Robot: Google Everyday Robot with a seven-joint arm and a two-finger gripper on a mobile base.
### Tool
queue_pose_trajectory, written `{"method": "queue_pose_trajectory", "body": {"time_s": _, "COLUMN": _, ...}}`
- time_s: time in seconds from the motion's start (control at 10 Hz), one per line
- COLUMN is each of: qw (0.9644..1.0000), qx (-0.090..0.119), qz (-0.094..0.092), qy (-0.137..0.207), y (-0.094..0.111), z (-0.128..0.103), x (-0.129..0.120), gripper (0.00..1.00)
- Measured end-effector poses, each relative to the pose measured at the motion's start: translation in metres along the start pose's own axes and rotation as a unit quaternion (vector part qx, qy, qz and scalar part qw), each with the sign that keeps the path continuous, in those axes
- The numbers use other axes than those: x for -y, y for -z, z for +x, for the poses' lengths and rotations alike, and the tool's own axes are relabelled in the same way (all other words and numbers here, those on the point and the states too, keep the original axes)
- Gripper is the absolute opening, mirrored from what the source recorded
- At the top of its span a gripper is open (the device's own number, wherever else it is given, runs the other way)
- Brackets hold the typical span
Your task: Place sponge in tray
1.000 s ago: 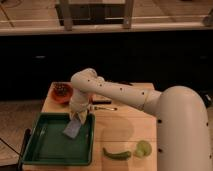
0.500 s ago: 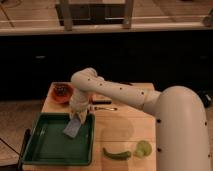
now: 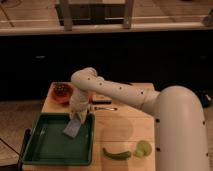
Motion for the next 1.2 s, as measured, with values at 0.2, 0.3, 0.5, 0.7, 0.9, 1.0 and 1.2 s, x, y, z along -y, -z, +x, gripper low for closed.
{"method": "queue_pose_trajectory", "body": {"time_s": 0.2, "qw": 1.0000, "qx": 0.002, "qz": 0.000, "qy": 0.002, "y": 0.0001, "z": 0.0006, "x": 0.0008, "gripper": 0.06}}
{"method": "queue_pose_trajectory", "body": {"time_s": 0.3, "qw": 1.0000, "qx": 0.003, "qz": 0.000, "qy": 0.004, "y": 0.0000, "z": 0.0008, "x": 0.0015, "gripper": 0.09}}
{"method": "queue_pose_trajectory", "body": {"time_s": 0.5, "qw": 1.0000, "qx": 0.006, "qz": -0.001, "qy": 0.006, "y": 0.0001, "z": 0.0018, "x": 0.0008, "gripper": 0.12}}
{"method": "queue_pose_trajectory", "body": {"time_s": 0.7, "qw": 0.9999, "qx": 0.007, "qz": -0.002, "qy": 0.007, "y": 0.0003, "z": 0.0027, "x": 0.0007, "gripper": 0.12}}
{"method": "queue_pose_trajectory", "body": {"time_s": 0.9, "qw": 0.9999, "qx": 0.009, "qz": -0.002, "qy": 0.008, "y": 0.0003, "z": 0.0031, "x": 0.0011, "gripper": 0.12}}
{"method": "queue_pose_trajectory", "body": {"time_s": 1.0, "qw": 0.9999, "qx": 0.010, "qz": -0.002, "qy": 0.009, "y": 0.0002, "z": 0.0034, "x": 0.0015, "gripper": 0.12}}
{"method": "queue_pose_trajectory", "body": {"time_s": 1.2, "qw": 0.9999, "qx": 0.010, "qz": -0.001, "qy": 0.009, "y": 0.0005, "z": 0.0042, "x": 0.0014, "gripper": 0.17}}
